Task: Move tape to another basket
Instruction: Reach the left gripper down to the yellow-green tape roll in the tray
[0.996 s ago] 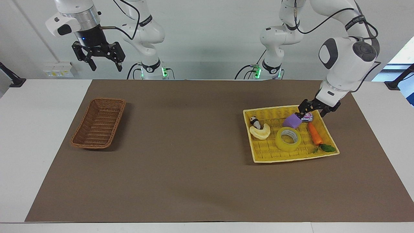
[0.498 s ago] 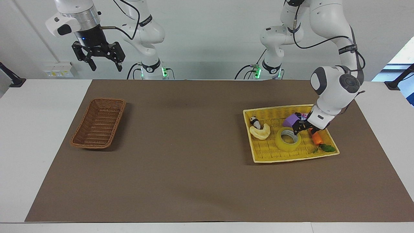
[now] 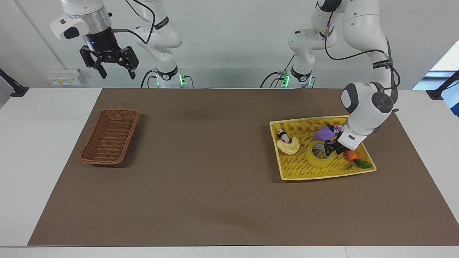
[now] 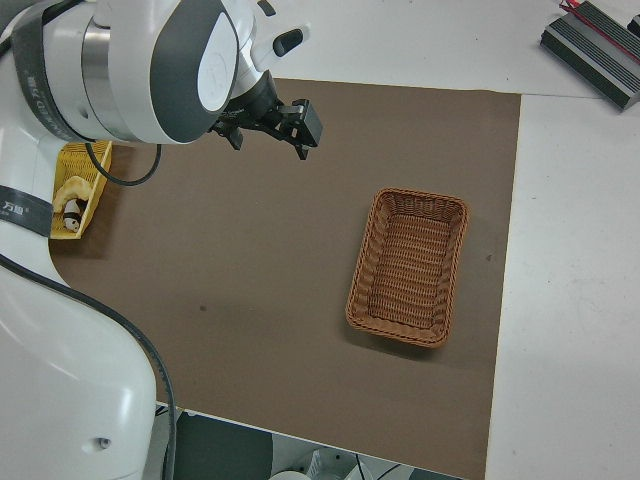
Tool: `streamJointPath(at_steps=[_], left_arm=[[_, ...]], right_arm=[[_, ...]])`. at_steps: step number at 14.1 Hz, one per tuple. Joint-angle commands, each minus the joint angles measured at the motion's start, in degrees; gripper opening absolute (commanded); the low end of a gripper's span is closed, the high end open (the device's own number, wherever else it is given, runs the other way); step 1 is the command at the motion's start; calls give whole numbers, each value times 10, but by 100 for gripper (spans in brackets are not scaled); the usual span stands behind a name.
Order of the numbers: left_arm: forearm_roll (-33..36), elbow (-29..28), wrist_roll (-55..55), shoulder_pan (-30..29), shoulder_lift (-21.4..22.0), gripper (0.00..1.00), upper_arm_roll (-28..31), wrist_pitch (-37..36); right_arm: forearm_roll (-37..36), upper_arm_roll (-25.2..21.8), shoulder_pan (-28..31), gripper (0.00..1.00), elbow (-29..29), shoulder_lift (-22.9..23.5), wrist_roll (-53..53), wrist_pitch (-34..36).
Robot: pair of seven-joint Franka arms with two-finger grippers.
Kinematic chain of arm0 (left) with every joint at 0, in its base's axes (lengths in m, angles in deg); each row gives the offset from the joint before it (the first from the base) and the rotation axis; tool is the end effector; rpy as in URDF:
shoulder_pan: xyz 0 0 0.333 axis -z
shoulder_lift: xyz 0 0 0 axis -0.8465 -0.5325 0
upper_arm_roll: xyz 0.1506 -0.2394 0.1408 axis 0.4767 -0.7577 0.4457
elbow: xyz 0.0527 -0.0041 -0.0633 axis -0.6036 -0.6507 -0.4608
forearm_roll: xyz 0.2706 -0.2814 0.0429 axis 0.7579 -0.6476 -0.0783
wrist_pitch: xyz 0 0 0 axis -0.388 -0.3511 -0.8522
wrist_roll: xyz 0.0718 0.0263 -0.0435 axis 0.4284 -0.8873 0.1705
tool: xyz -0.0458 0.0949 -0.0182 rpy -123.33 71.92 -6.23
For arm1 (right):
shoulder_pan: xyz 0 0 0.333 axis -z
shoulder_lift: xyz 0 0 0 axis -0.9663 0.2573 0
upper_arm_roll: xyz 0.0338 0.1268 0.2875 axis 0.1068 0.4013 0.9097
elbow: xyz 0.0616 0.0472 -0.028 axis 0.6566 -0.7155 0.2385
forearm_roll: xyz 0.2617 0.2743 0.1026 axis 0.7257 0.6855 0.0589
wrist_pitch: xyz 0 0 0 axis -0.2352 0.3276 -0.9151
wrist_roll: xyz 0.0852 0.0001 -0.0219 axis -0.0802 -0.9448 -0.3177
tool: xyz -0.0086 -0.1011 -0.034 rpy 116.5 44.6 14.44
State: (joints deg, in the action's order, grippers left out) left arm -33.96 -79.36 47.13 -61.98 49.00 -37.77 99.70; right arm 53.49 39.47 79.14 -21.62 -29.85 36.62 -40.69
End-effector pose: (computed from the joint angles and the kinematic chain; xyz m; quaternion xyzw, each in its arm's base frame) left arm 0.5932 -0.0266 0.3316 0.9992 0.0155 -0.0163 0.0331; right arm 0.5140 0.0074 0.6841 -0.9994 0.0313 -0.0164 0.0046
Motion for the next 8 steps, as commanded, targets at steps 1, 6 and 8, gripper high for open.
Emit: streamJointPath(at_steps=[1,6,8], left_arm=[[-22,-22,12,-2,4,16,-2,11],[-30,17,13,-7,2,0,-2,-41],[-36,44,14,-7,2,0,-2,-70]], right_arm=[[9,2,6,100,6,0,-13,12],[9,2,6,100,6,0,-13,12],[9,2,5,100,6,0,-13,11]])
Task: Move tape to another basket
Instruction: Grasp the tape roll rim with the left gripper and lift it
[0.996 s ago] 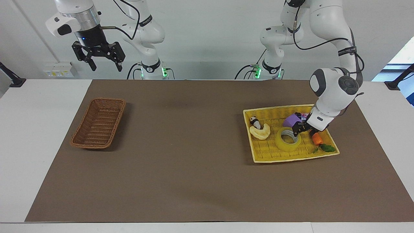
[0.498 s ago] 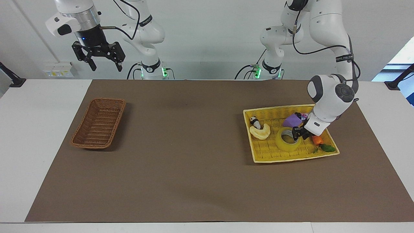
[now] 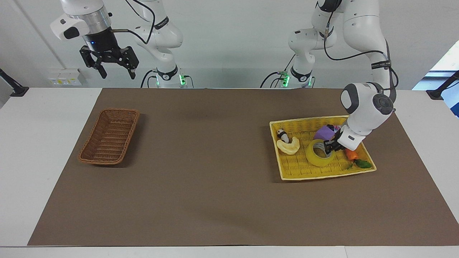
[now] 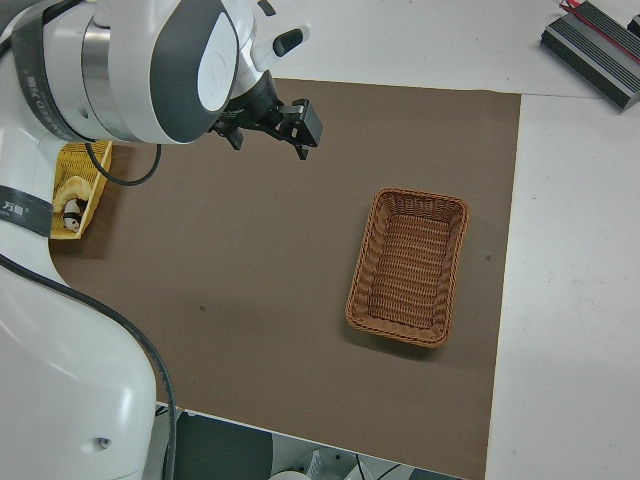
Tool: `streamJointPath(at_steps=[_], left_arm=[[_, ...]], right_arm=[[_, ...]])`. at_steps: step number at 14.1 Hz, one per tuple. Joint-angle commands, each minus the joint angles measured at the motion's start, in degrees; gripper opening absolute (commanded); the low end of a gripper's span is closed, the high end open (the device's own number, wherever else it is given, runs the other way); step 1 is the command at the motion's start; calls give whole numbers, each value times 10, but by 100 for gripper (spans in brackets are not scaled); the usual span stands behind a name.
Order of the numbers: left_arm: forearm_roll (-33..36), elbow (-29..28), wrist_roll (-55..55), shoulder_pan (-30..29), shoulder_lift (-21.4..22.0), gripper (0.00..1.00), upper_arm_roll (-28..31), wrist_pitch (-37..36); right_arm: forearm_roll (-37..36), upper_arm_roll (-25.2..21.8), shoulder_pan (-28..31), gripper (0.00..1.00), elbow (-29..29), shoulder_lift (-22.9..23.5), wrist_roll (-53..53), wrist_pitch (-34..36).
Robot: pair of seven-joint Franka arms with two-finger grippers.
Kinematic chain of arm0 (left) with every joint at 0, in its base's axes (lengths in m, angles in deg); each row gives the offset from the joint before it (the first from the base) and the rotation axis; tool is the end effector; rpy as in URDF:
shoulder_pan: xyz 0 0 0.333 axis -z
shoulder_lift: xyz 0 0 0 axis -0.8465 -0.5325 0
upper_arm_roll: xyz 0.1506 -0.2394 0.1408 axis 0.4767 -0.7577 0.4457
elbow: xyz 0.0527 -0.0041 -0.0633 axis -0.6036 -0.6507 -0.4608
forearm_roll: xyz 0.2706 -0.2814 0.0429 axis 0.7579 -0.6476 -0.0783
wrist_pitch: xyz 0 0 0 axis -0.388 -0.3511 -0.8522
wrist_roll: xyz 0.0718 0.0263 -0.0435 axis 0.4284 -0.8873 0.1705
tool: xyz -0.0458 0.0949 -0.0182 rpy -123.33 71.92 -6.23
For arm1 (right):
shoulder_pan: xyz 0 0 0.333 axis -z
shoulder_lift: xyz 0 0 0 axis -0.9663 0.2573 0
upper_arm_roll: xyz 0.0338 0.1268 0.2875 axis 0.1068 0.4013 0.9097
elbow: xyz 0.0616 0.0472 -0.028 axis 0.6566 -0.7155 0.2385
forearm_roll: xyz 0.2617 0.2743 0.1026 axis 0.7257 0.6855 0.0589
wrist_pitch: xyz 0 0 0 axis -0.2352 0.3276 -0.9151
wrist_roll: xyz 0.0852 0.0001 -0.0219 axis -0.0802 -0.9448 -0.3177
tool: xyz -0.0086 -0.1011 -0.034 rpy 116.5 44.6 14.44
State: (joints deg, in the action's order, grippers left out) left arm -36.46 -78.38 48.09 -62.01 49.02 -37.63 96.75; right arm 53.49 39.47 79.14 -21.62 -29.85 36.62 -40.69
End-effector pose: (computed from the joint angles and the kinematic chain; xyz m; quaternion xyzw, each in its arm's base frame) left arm 0.5924 -0.0268 0.3350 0.9975 0.0373 -0.0346 0.0499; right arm 0.5140 0.0074 0.6841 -0.9994 0.0313 -0.0164 0.0046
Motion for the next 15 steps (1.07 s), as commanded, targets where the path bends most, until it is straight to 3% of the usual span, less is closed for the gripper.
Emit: streamJointPath(at_steps=[1,8,15], left_arm=[[-11,47,6,-6,3,0,-3,-49],[-9,120,18,-8,7,0,-1,-132],[-6,122,20,-5,8,0,-1,-132]], right_arm=[[9,2,6,100,6,0,-13,12],[9,2,5,100,6,0,-13,12],[9,2,6,100,6,0,-13,12]])
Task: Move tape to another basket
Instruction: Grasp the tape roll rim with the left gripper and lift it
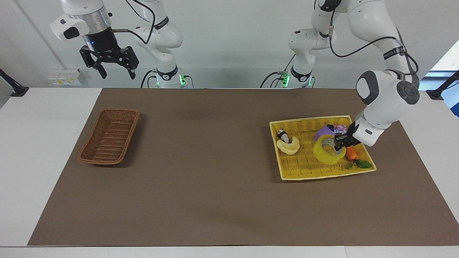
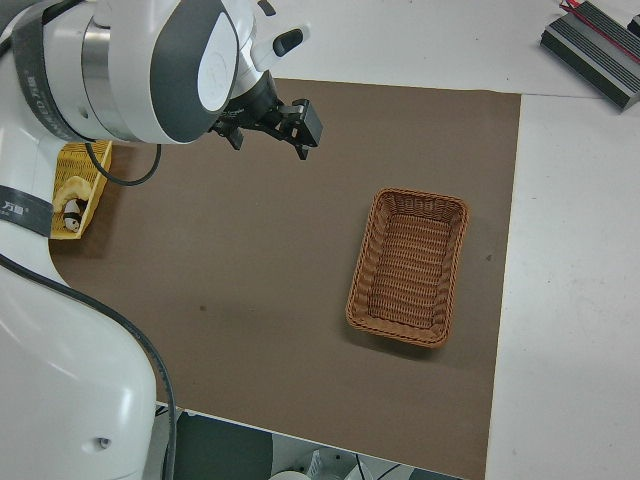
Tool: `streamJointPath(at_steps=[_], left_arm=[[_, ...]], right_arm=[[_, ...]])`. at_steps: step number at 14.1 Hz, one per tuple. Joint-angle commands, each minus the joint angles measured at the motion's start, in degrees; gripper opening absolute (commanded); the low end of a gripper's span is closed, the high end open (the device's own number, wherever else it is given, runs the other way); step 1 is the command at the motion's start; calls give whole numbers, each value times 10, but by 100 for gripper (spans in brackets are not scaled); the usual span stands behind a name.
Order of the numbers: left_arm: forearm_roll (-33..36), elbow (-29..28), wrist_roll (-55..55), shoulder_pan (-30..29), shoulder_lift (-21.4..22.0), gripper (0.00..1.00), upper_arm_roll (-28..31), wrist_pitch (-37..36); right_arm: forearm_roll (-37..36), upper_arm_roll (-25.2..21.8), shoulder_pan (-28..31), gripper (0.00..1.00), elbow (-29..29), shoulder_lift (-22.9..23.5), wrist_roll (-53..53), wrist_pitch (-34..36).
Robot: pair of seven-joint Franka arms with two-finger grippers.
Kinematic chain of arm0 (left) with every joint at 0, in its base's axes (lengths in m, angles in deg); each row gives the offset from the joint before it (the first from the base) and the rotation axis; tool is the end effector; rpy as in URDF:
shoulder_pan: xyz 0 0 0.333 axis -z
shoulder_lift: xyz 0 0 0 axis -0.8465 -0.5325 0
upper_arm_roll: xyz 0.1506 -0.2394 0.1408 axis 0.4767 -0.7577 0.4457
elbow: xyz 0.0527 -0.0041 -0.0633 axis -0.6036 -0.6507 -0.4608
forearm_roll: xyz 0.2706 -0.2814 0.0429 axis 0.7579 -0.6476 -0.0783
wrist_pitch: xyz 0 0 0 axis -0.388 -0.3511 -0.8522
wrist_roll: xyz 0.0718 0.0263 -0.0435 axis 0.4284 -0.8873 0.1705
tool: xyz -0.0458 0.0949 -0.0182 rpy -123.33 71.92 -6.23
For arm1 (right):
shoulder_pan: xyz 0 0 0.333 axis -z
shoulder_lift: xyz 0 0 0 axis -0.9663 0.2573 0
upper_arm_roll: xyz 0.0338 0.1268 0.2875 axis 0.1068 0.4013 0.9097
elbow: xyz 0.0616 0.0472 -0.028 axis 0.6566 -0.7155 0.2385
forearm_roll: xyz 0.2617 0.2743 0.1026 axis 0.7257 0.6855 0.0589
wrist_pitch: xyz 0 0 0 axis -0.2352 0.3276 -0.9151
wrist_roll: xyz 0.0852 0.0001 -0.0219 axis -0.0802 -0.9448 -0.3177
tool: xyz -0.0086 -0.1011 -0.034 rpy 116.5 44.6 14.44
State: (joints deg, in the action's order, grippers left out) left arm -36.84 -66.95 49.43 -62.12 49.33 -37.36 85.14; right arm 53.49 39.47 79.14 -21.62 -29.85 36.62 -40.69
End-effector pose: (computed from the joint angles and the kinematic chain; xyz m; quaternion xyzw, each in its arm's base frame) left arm 0.6188 -0.0247 0.4117 0.9968 0.0455 -0.0342 0.0565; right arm 0.5140 0.0074 0.6841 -0.9994 0.0313 -0.0164 0.0046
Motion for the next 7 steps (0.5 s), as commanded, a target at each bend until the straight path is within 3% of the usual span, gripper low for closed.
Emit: streamJointPath(at_steps=[1,4,7], left_arm=[[-2,7,8,1,5,0,-4,-15],[1,13,25,13,4,0,-6,-18],[1,12,122,73,5,0,-7,-17]], right_arm=[[9,2,5,100,6,0,-13,12],[9,2,6,100,6,0,-13,12],[7,2,6,100,6,0,-11,11]])
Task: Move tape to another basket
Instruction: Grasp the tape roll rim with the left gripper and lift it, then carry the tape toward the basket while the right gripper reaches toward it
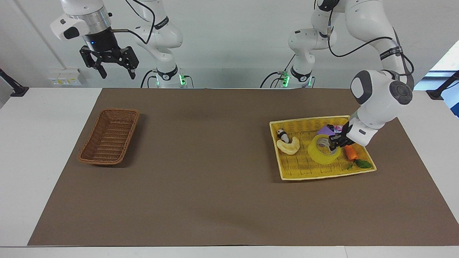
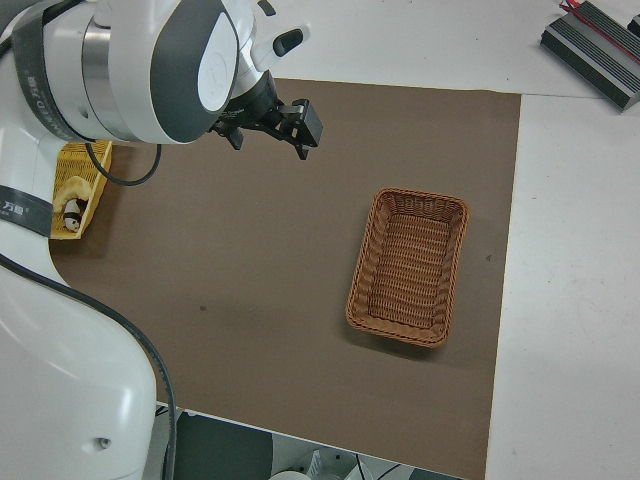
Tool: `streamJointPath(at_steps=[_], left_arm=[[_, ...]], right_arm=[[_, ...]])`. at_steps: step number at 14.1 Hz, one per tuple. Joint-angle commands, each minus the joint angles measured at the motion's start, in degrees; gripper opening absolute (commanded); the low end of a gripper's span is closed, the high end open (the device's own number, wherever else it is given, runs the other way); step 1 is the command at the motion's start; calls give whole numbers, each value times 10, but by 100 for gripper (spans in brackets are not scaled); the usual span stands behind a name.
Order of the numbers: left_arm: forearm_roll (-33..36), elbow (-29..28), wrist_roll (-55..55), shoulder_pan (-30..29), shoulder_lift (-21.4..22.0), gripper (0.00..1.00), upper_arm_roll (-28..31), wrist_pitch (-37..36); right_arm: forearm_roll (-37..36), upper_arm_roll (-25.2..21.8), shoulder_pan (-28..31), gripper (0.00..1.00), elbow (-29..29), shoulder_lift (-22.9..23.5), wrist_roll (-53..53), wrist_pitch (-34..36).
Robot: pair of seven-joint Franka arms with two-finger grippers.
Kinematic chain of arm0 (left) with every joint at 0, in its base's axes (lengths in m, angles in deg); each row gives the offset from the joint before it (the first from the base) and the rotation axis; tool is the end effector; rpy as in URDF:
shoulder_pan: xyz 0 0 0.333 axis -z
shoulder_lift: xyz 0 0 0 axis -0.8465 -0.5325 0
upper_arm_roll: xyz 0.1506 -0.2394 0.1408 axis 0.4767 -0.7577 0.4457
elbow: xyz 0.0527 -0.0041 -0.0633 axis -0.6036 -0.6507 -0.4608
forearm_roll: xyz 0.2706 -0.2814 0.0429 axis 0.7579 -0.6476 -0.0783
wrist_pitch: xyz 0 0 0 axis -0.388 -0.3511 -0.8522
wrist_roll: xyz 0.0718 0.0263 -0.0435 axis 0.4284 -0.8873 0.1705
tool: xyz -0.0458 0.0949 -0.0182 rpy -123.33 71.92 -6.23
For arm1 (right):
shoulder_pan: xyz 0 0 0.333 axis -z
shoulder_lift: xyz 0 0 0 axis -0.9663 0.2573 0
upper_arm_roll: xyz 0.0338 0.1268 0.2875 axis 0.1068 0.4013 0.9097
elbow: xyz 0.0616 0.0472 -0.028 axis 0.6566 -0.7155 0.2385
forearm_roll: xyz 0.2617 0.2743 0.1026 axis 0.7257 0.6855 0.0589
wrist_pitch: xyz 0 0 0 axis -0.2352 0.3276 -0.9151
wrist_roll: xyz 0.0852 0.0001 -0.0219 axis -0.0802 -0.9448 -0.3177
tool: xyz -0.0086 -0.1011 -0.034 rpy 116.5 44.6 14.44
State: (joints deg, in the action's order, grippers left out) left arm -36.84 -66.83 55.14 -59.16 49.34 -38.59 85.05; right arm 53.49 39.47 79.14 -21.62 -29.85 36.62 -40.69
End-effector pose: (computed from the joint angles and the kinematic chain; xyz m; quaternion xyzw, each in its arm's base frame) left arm 0.6156 -0.0690 0.4130 0.9959 0.0588 -0.0387 0.0560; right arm 0.5140 0.0074 0.6841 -0.9994 0.0313 -0.0164 0.0046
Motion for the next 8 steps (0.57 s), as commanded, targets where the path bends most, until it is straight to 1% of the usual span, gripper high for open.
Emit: streamJointPath(at_steps=[1,3,6,8], left_arm=[[1,12,106,69,5,0,5,-14],[0,13,189,113,6,0,3,-9],[-6,18,282,175,6,0,1,-3],[-8,35,373,215,4,0,0,5]], right_arm=[[3,1,7,100,6,0,-11,11],[2,-8,17,100,6,0,-16,13],[-3,-10,19,100,5,-5,-17,26],[5,-11,23,100,-19,-5,-17,13]])
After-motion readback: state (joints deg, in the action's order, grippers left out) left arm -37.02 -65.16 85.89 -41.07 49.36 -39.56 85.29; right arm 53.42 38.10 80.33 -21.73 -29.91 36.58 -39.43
